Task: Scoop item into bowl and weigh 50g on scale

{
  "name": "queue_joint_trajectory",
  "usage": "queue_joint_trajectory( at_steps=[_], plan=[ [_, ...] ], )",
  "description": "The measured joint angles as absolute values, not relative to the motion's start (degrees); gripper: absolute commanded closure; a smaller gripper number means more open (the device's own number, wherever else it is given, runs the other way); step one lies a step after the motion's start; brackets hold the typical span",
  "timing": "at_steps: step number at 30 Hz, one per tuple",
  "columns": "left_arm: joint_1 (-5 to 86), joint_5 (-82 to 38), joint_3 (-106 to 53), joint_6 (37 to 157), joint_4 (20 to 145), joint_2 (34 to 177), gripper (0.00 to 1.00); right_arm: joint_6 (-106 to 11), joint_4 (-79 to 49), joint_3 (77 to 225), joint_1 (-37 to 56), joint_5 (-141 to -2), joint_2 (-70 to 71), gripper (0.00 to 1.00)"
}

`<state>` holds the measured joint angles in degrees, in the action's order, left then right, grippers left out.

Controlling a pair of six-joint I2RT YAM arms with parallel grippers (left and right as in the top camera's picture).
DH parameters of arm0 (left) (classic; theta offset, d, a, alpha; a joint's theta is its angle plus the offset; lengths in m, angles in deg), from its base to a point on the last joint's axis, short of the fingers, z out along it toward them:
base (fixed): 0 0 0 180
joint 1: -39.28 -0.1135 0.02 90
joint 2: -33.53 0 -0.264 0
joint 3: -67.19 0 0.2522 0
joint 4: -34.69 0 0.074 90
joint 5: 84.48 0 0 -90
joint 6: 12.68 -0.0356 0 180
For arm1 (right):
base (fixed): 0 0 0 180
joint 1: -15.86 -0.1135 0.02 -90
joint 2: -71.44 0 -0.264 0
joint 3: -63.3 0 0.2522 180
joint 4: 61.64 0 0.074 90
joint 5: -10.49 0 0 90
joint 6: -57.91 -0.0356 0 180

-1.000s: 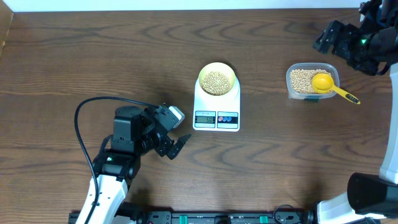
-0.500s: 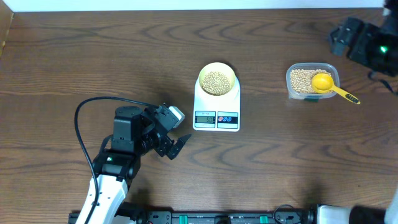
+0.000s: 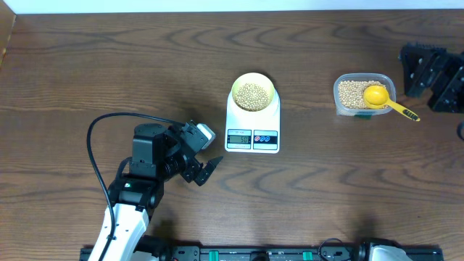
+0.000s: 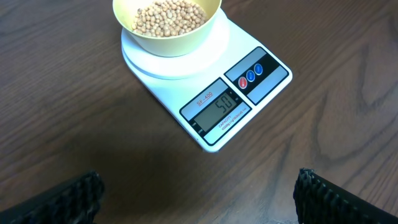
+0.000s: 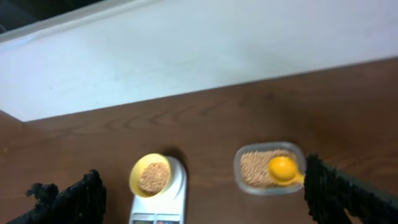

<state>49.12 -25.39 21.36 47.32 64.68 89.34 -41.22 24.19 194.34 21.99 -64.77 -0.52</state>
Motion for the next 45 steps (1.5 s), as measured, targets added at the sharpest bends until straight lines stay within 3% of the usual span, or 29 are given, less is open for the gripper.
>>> queue_joint_trajectory(
  at_steps=[12, 29, 45],
  plan=[
    [49.1, -25.4, 21.4, 47.3, 64.7, 89.3, 0.01, -28.1, 22.5, 187.3, 21.9, -68.9, 0.2, 0.01],
    [49.1, -25.4, 21.4, 47.3, 64.7, 89.3, 0.01, -20.4, -13.4, 130.6, 21.1, -71.8, 39.1, 0.01],
    [49.1, -25.4, 21.4, 47.3, 64.7, 89.3, 0.01, -19.4, -36.4, 98.2, 17.0, -71.8, 58.3, 0.01]
  ],
)
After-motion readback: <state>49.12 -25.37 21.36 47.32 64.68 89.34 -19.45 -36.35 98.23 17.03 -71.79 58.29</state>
